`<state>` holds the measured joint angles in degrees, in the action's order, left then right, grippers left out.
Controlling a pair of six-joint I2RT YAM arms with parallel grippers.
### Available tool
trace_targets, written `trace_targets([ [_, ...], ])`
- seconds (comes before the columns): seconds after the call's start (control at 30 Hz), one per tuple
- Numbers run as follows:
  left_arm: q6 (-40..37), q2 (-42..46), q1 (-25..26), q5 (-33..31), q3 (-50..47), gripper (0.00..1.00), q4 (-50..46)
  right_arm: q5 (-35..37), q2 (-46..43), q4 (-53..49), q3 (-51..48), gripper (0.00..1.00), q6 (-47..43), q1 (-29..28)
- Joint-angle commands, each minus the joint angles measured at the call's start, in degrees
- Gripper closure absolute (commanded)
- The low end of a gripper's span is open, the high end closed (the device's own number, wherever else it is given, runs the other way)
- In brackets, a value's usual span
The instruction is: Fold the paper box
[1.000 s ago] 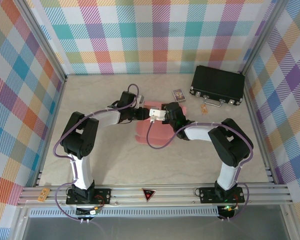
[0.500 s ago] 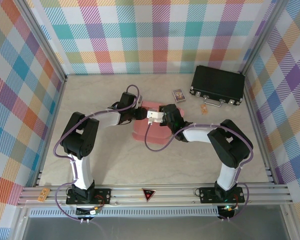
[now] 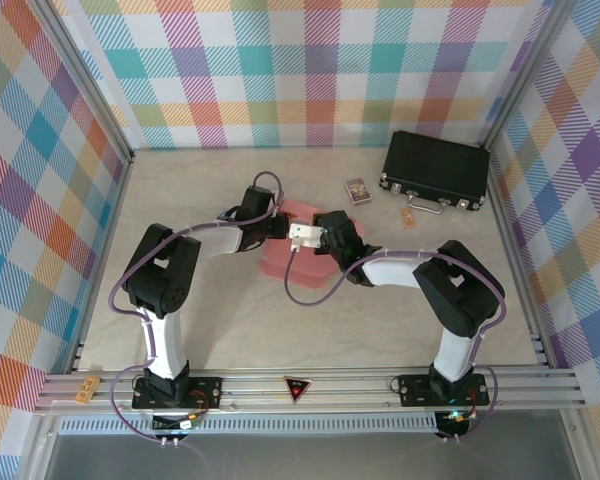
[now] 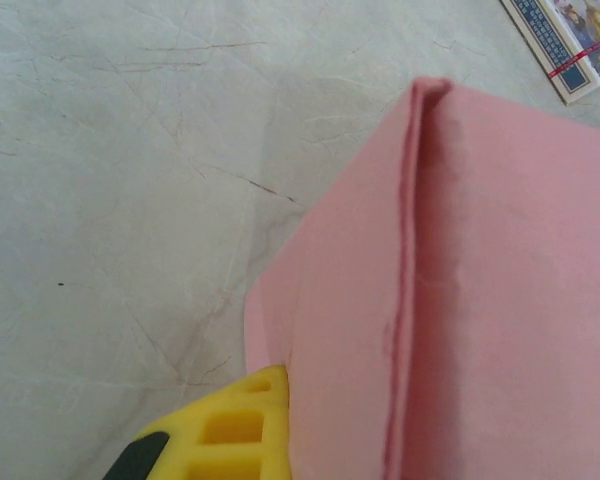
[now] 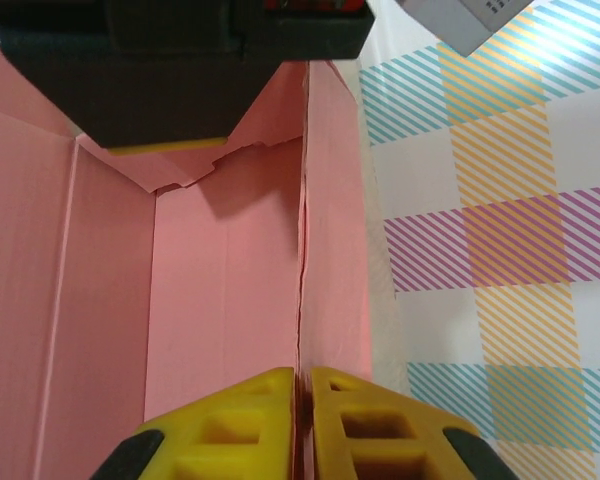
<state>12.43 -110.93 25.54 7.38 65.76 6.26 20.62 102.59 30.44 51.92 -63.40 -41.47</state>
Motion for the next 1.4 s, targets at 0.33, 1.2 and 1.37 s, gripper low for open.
trace_targets([
  [0.33, -2.3, 2.6, 2.5, -11.3, -0.6, 1.00, -4.8, -1.7, -6.2, -11.2, 3.0, 0.46, 14.1, -1.3],
  [1.2, -2.4, 7.4, 4.1, -14.1, -6.9, 1.00, -7.6, -18.8, -6.5, -40.5, 11.9, 0.38, 48.0, 26.0],
  [1.37, -2.9, 7.1, 4.1, -13.9, -7.0, 1.00, -7.2, -23.0, -1.7, -43.4, 15.2, 0.44, 43.0, 26.0],
])
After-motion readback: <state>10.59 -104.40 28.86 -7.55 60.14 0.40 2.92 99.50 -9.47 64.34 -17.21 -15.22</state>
